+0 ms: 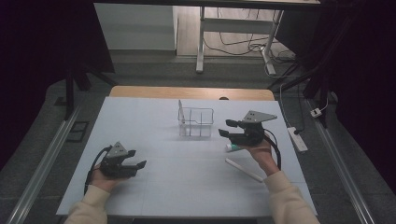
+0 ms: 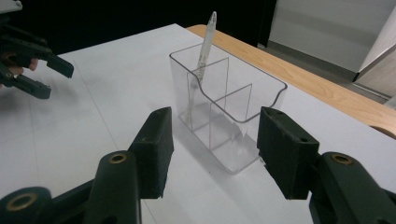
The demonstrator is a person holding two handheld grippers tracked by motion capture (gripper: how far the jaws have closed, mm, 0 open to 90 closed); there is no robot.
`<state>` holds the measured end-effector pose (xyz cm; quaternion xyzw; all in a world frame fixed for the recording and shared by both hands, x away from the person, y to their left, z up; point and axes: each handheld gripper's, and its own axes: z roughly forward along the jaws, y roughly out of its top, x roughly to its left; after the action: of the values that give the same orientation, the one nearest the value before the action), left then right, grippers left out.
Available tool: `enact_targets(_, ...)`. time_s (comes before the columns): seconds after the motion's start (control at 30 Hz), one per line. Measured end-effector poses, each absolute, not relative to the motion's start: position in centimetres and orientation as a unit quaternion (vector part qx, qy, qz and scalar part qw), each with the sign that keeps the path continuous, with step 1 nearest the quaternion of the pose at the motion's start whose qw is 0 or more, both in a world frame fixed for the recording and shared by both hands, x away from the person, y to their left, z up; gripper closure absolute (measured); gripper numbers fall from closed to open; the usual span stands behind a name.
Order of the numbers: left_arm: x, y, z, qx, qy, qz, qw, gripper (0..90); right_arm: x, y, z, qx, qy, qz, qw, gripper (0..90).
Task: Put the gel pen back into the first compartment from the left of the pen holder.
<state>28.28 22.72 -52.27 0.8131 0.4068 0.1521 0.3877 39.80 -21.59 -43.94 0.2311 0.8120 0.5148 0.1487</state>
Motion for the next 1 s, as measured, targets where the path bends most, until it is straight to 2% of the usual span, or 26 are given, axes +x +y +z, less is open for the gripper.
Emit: enact_targets(1.0, 28.3, 22.8, -52.2, 0.811, 0.408, 0.156, 0.390, 34.5, 37.6, -25.5, -45.7, 0.242, 0.844, 0.457, 0.142, 44.0)
